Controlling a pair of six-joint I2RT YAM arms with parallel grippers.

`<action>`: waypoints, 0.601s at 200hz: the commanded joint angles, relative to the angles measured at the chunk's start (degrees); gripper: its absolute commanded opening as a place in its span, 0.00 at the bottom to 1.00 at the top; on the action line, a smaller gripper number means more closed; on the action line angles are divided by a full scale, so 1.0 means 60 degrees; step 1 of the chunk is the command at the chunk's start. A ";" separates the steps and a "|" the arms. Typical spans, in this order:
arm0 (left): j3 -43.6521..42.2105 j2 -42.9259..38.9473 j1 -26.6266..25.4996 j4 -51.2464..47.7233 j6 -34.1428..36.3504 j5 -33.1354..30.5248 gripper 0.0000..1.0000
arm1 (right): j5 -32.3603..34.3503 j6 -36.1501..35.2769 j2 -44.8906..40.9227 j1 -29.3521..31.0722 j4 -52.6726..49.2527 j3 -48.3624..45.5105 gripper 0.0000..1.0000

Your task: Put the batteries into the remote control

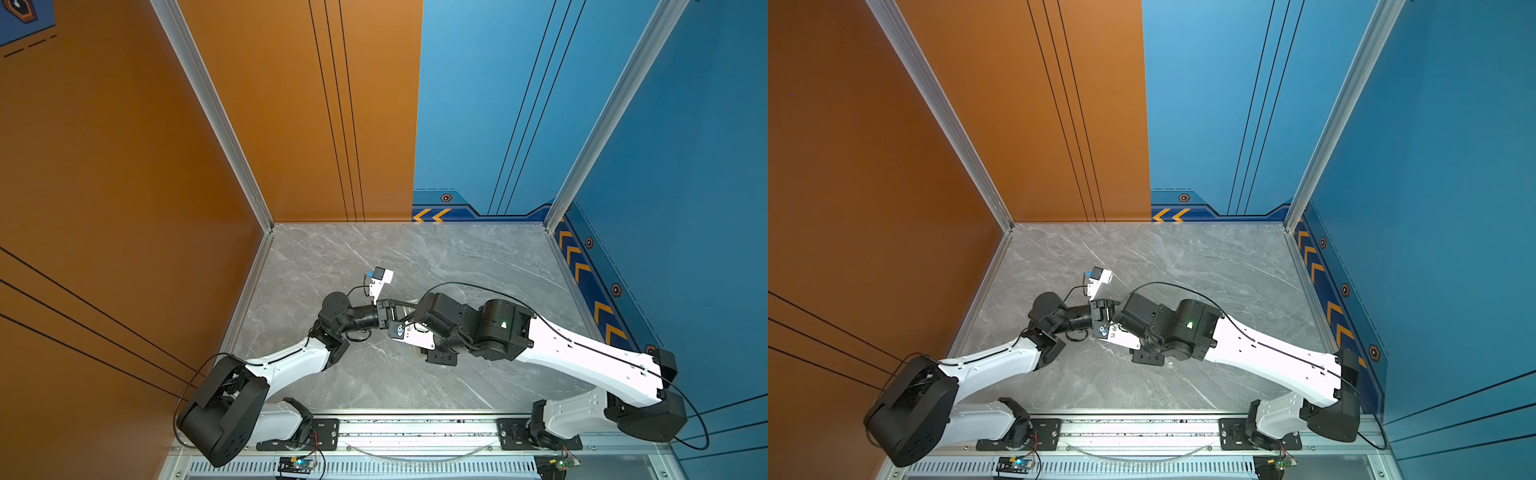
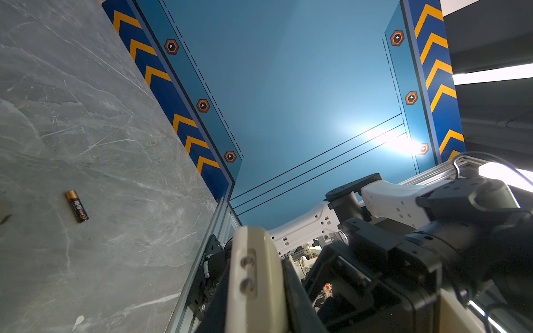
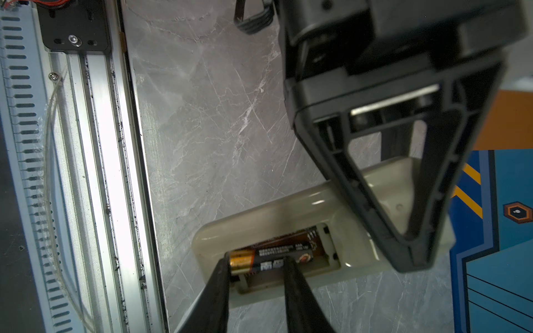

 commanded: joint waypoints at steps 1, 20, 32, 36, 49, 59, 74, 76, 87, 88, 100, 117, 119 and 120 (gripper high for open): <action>0.0075 -0.0346 -0.0089 0.1436 -0.0522 0.0348 0.00 | 0.0612 -0.0079 0.0133 -0.0015 -0.0962 -0.0113 0.30; 0.0078 -0.0396 -0.0060 0.1436 -0.0555 0.0324 0.00 | 0.0701 -0.0039 0.0137 0.0007 -0.1008 -0.0064 0.33; 0.0088 -0.0388 -0.0043 0.1436 -0.0566 0.0324 0.00 | 0.0747 -0.0024 0.0146 0.0014 -0.1008 -0.0033 0.35; 0.0086 -0.0393 -0.0051 0.1435 -0.0566 0.0324 0.00 | 0.0752 -0.0021 0.0146 0.0014 -0.1008 -0.0017 0.35; 0.0086 -0.0374 -0.0051 0.1476 -0.0592 0.0310 0.00 | 0.0765 0.0031 0.0179 0.0014 -0.1004 0.0037 0.35; 0.0071 -0.0355 -0.0042 0.1525 -0.0619 0.0302 0.00 | 0.0789 0.0064 0.0197 0.0014 -0.1018 0.0057 0.36; 0.0060 -0.0341 -0.0029 0.1616 -0.0667 0.0267 0.00 | 0.0850 0.0104 0.0176 0.0000 -0.1022 0.0057 0.36; 0.0053 -0.0347 -0.0031 0.1631 -0.0679 0.0266 0.00 | 0.0862 0.0102 0.0164 0.0000 -0.1022 0.0056 0.36; 0.0034 -0.0299 -0.0020 0.1783 -0.0765 0.0229 0.00 | 0.0874 0.0111 0.0122 -0.0025 -0.1022 0.0053 0.36; 0.0030 -0.0297 -0.0024 0.1800 -0.0775 0.0225 0.00 | 0.0872 0.0111 0.0114 -0.0018 -0.1022 0.0044 0.36; 0.0027 -0.0219 -0.0013 0.2010 -0.0911 0.0233 0.00 | 0.0873 0.0111 0.0075 -0.0031 -0.1022 0.0036 0.36; 0.0039 -0.0099 0.0042 0.2338 -0.1125 0.0258 0.00 | 0.0889 0.0071 0.0053 -0.0040 -0.1051 0.0045 0.35; 0.0037 -0.0093 0.0045 0.2364 -0.1153 0.0263 0.00 | 0.0886 0.0065 0.0046 -0.0043 -0.1059 0.0045 0.35; 0.0032 -0.0077 0.0053 0.2383 -0.1160 0.0264 0.00 | 0.0883 0.0066 0.0044 -0.0044 -0.1055 0.0043 0.35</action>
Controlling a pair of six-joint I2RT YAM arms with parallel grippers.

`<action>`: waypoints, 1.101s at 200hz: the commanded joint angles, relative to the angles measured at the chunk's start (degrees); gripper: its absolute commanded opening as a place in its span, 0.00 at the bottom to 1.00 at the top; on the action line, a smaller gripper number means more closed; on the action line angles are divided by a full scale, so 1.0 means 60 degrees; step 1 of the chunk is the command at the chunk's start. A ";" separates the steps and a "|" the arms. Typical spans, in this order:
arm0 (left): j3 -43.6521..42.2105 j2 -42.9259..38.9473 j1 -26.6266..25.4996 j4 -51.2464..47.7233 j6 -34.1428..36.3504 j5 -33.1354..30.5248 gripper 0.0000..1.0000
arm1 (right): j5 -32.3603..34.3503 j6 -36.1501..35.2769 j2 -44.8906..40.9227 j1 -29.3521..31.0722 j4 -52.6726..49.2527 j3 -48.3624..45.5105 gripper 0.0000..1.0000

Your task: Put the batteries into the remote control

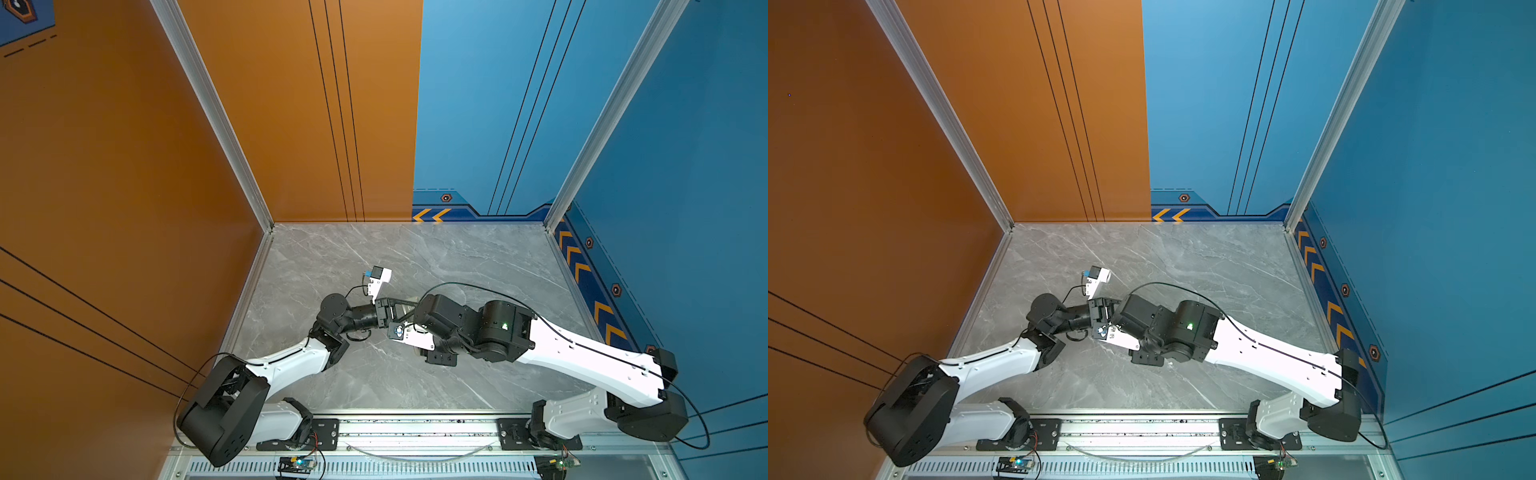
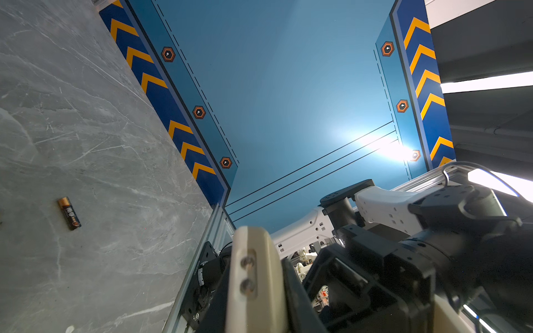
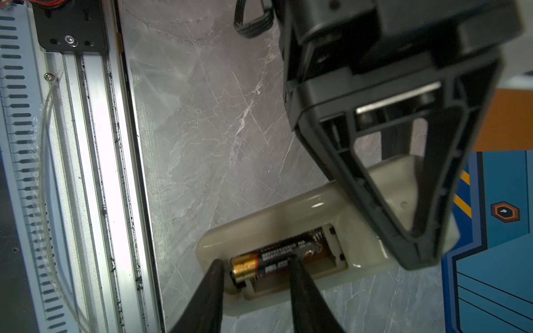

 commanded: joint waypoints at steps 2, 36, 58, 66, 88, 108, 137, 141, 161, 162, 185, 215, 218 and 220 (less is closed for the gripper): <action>0.0086 -0.0109 0.0055 0.1818 -0.0804 0.0472 0.00 | 0.0666 0.0063 0.0054 -0.0165 -0.1016 -0.0057 0.35; 0.0085 -0.0053 0.0061 0.1868 -0.0836 0.0515 0.00 | 0.0635 0.0010 0.0066 -0.0219 -0.1015 -0.0063 0.32; 0.0085 -0.0124 0.0091 0.1731 -0.0796 0.0566 0.00 | 0.0636 -0.0024 0.0097 -0.0248 -0.1011 -0.0026 0.30; 0.0071 -0.0171 0.0090 0.1618 -0.0743 0.0575 0.00 | 0.0636 -0.0035 0.0104 -0.0270 -0.1004 -0.0011 0.30; 0.0072 -0.0331 0.0145 0.1354 -0.0646 0.0619 0.00 | 0.0673 -0.0049 0.0146 -0.0251 -0.1000 0.0015 0.29; 0.0086 -0.0436 0.0192 0.1214 -0.0627 0.0663 0.00 | 0.0762 -0.0106 0.0168 -0.0178 -0.1015 0.0014 0.29; 0.0112 -0.0479 0.0251 0.1175 -0.0673 0.0735 0.00 | 0.1128 -0.0256 0.0222 0.0028 -0.1029 -0.0057 0.29; 0.0112 -0.0472 0.0262 0.1173 -0.0674 0.0738 0.00 | 0.1147 -0.0275 0.0221 0.0055 -0.1022 -0.0058 0.30; 0.0125 -0.0484 0.0307 0.1175 -0.0696 0.0758 0.00 | 0.1261 -0.0322 0.0205 0.0130 -0.1059 -0.0085 0.32; 0.0127 -0.0483 0.0301 0.1168 -0.0700 0.0762 0.00 | 0.1271 -0.0320 0.0208 0.0131 -0.1059 -0.0078 0.32; 0.0129 -0.0511 0.0346 0.1171 -0.0733 0.0821 0.00 | 0.1361 -0.0426 0.0158 0.0241 -0.1088 -0.0087 0.36; 0.0147 -0.0526 0.0403 0.1146 -0.0744 0.0868 0.00 | 0.1565 -0.0500 0.0109 0.0372 -0.1225 0.0059 0.38; 0.0150 -0.0533 0.0407 0.1137 -0.0747 0.0881 0.00 | 0.1595 -0.0507 0.0102 0.0378 -0.1245 0.0069 0.38; 0.0153 -0.0528 0.0411 0.1132 -0.0744 0.0875 0.00 | 0.1616 -0.0507 0.0096 0.0380 -0.1259 0.0073 0.38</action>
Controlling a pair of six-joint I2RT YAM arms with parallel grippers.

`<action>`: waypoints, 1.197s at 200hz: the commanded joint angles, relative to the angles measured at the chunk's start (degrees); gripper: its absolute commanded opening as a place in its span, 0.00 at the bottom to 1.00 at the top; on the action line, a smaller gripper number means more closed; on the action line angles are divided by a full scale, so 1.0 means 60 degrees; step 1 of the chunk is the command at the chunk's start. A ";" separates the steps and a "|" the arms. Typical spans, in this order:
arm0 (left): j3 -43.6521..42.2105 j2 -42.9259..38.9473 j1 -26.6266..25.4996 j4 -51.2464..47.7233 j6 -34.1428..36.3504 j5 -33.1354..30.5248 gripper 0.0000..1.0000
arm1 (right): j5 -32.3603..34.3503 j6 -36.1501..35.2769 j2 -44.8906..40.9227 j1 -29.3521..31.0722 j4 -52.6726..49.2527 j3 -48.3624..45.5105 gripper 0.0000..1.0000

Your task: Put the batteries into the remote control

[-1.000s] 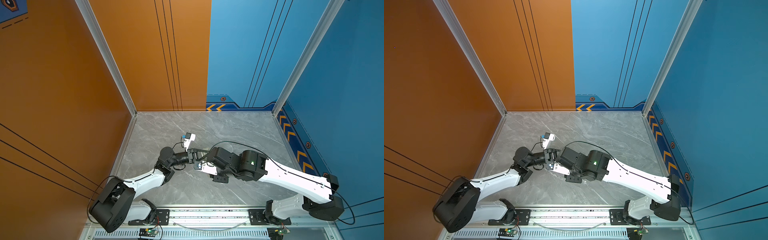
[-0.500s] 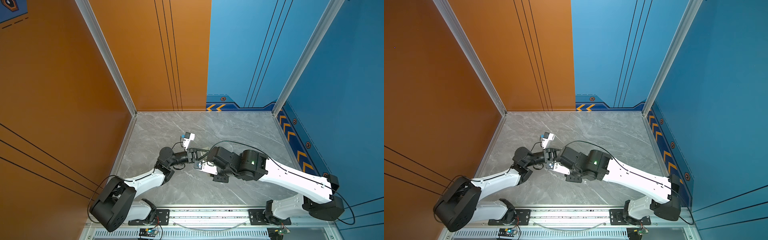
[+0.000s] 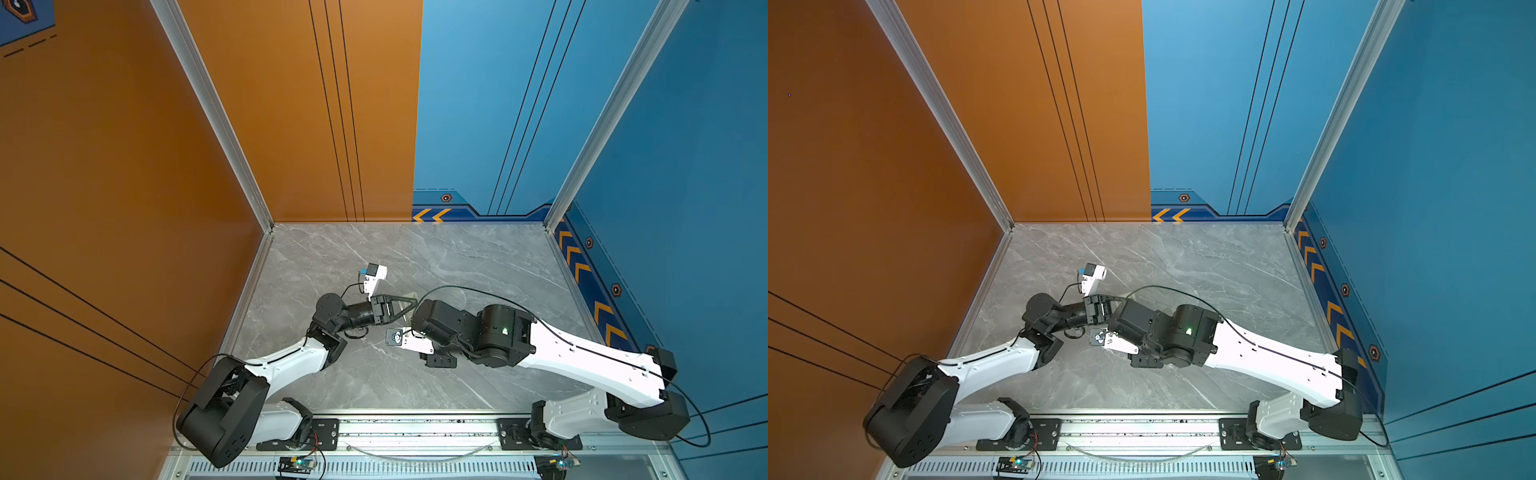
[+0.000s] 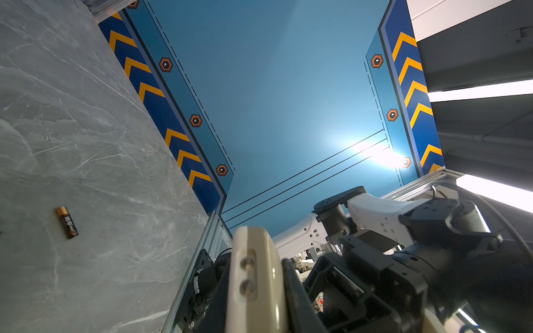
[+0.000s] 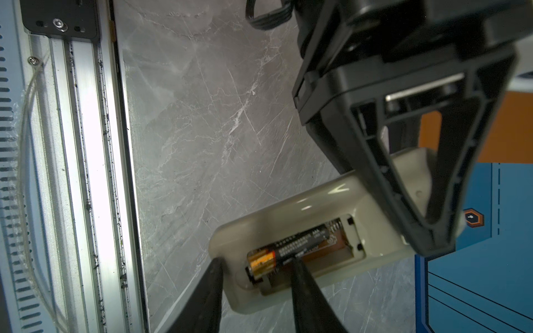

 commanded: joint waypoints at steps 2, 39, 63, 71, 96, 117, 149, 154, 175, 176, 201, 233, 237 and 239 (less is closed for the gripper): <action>0.0179 -0.0446 0.0080 0.0858 -0.0382 0.0786 0.00 | 0.0958 -0.0092 0.0084 -0.0031 -0.1248 0.0008 0.38; 0.0162 -0.0458 0.0143 0.0829 -0.0372 0.0890 0.00 | 0.1232 -0.0131 -0.0002 0.0077 -0.1460 0.0158 0.38; 0.0163 -0.0439 0.0180 0.0813 -0.0372 0.0980 0.00 | 0.1318 -0.0133 0.0030 0.0122 -0.1595 0.0307 0.38; 0.0171 -0.0420 0.0219 0.0813 -0.0370 0.1011 0.00 | 0.1365 -0.0132 0.0028 0.0150 -0.1612 0.0327 0.38; 0.0146 -0.0441 0.0255 0.0798 -0.0378 0.1082 0.00 | 0.1399 -0.0123 0.0027 0.0190 -0.1656 0.0379 0.38; 0.0122 -0.0464 0.0282 0.0730 -0.0359 0.1132 0.00 | 0.1386 -0.0135 0.0012 0.0277 -0.1685 0.0397 0.38; 0.0104 -0.0509 0.0312 0.0594 -0.0306 0.1205 0.00 | 0.1257 -0.0219 -0.0026 0.0461 -0.1686 0.0594 0.38; 0.0104 -0.0509 0.0318 0.0581 -0.0314 0.1210 0.00 | 0.1227 -0.0267 -0.0026 0.0522 -0.1678 0.0659 0.37; 0.0092 -0.0515 0.0331 0.0565 -0.0313 0.1248 0.00 | 0.1252 -0.0430 -0.0003 0.0780 -0.1649 0.0899 0.35; 0.0091 -0.0512 0.0328 0.0565 -0.0314 0.1256 0.00 | 0.1251 -0.0439 -0.0003 0.0788 -0.1645 0.0913 0.35; 0.0075 -0.0523 0.0340 0.0550 -0.0299 0.1246 0.00 | 0.1242 -0.0584 0.0040 0.0961 -0.1641 0.1303 0.34; 0.0043 -0.0530 0.0396 0.0463 -0.0249 0.1279 0.00 | 0.1179 -0.0782 0.0146 0.1097 -0.1612 0.1549 0.33; 0.0046 -0.0523 0.0398 0.0462 -0.0255 0.1290 0.00 | 0.1179 -0.0800 0.0178 0.1104 -0.1599 0.1577 0.32; 0.0052 -0.0516 0.0399 0.0455 -0.0255 0.1289 0.00 | 0.1167 -0.0807 0.0199 0.1105 -0.1598 0.1592 0.32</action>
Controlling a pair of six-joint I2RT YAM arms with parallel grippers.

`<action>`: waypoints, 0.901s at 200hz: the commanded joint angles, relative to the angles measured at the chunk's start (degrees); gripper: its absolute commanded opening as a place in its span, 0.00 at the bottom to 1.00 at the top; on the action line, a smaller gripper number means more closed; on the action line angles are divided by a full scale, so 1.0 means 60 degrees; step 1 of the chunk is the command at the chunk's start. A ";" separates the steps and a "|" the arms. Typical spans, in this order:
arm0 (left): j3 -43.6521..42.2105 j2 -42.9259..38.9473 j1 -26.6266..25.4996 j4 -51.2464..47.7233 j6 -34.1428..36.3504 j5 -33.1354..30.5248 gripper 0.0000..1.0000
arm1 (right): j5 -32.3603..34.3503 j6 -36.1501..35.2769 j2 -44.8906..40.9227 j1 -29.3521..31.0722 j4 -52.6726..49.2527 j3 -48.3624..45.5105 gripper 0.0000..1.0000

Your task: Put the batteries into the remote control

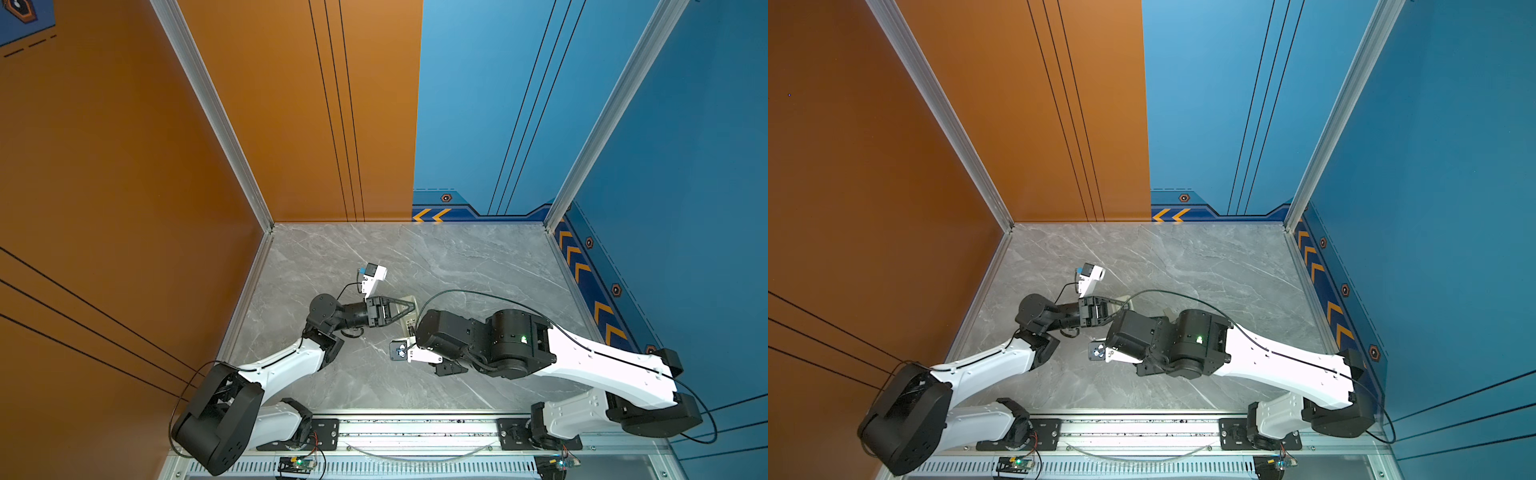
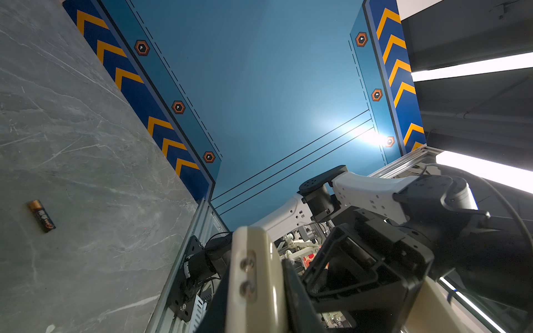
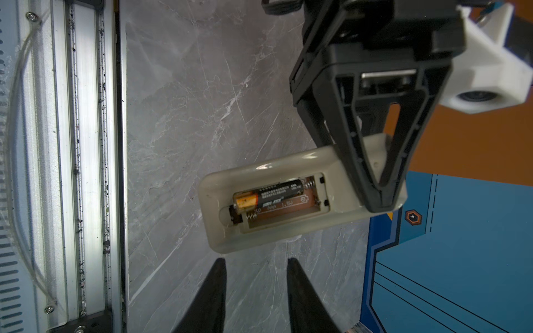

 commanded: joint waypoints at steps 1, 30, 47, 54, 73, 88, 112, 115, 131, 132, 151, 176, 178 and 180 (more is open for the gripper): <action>0.0048 -0.0184 0.0104 0.0244 0.0022 0.0308 0.00 | 0.0087 -0.0253 0.0207 0.0085 -0.0177 0.0296 0.32; 0.0045 -0.0179 0.0137 0.0248 0.0015 0.0339 0.00 | -0.0166 -0.0406 0.0540 0.0092 -0.0162 0.0621 0.30; 0.0054 -0.0223 0.0145 0.0240 0.0000 0.0354 0.00 | -0.0281 -0.0536 0.0665 0.0085 -0.0107 0.0711 0.30; 0.0039 -0.0246 0.0144 0.0233 -0.0004 0.0354 0.00 | -0.0330 -0.0578 0.0705 0.0085 -0.0091 0.0739 0.30; 0.0013 -0.0284 0.0164 0.0226 -0.0019 0.0380 0.00 | -0.0419 -0.0677 0.0899 0.0085 -0.0104 0.0871 0.29; -0.0012 -0.0345 0.0197 0.0197 -0.0016 0.0388 0.00 | -0.0525 -0.0699 0.0959 0.0077 -0.0104 0.0879 0.29; -0.0025 -0.0385 0.0207 0.0167 -0.0017 0.0397 0.00 | -0.0561 -0.0711 0.1024 0.0086 -0.0104 0.0911 0.28; -0.0017 -0.0389 0.0220 0.0167 -0.0021 0.0398 0.00 | -0.0554 -0.0723 0.1032 0.0077 -0.0105 0.0909 0.28; -0.0014 -0.0385 0.0221 0.0166 -0.0030 0.0412 0.00 | -0.0503 -0.0713 0.1079 0.0070 -0.0104 0.0909 0.27; -0.0014 -0.0385 0.0221 0.0159 -0.0022 0.0405 0.00 | -0.0502 -0.0712 0.1087 0.0070 -0.0104 0.0909 0.27; -0.0013 -0.0385 0.0236 0.0149 -0.0037 0.0425 0.00 | -0.0452 -0.0719 0.1118 0.0047 -0.0096 0.0924 0.25; -0.0024 -0.0408 0.0256 0.0154 -0.0059 0.0426 0.00 | -0.0428 -0.0734 0.1164 0.0041 -0.0075 0.0938 0.24; -0.0020 -0.0406 0.0256 0.0153 -0.0059 0.0427 0.00 | -0.0422 -0.0737 0.1167 0.0041 -0.0074 0.0946 0.24; -0.0037 -0.0394 0.0252 0.0160 -0.0066 0.0427 0.00 | -0.0415 -0.0736 0.1167 0.0041 -0.0074 0.0955 0.24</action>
